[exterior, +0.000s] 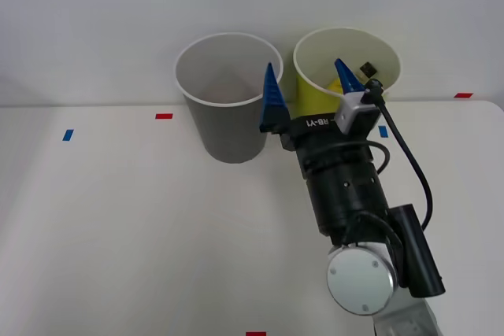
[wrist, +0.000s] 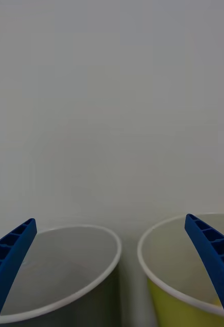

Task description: Put cans in the gray bin, plastic bottles in the light green bin

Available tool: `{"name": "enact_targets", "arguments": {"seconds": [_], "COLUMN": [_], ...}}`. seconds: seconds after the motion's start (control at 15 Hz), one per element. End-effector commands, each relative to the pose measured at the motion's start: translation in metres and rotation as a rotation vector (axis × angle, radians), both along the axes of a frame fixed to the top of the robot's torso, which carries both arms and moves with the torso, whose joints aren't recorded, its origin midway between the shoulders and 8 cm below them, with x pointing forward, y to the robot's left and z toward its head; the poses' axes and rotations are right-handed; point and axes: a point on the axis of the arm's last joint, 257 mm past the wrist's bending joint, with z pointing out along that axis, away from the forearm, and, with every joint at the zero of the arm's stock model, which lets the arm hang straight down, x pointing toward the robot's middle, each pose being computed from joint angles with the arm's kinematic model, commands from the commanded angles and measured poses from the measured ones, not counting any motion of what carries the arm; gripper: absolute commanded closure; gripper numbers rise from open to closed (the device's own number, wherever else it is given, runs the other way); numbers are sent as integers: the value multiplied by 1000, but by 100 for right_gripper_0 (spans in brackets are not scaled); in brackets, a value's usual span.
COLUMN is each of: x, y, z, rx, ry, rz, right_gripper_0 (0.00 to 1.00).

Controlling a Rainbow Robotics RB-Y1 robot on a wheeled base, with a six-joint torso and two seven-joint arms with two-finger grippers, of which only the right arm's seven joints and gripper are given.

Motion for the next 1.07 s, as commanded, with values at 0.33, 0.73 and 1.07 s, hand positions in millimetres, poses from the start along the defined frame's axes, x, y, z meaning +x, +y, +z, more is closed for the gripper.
{"name": "enact_targets", "arguments": {"seconds": [0.33,0.73,1.07], "x": [-62,-101,-124], "y": [-66,-98,-107], "z": [-67,-132,-168], "rx": [-106,-82,-71], "ry": [83,250,351], "rz": [-214,-292,-276], "right_gripper_0": [0,0,0]}}
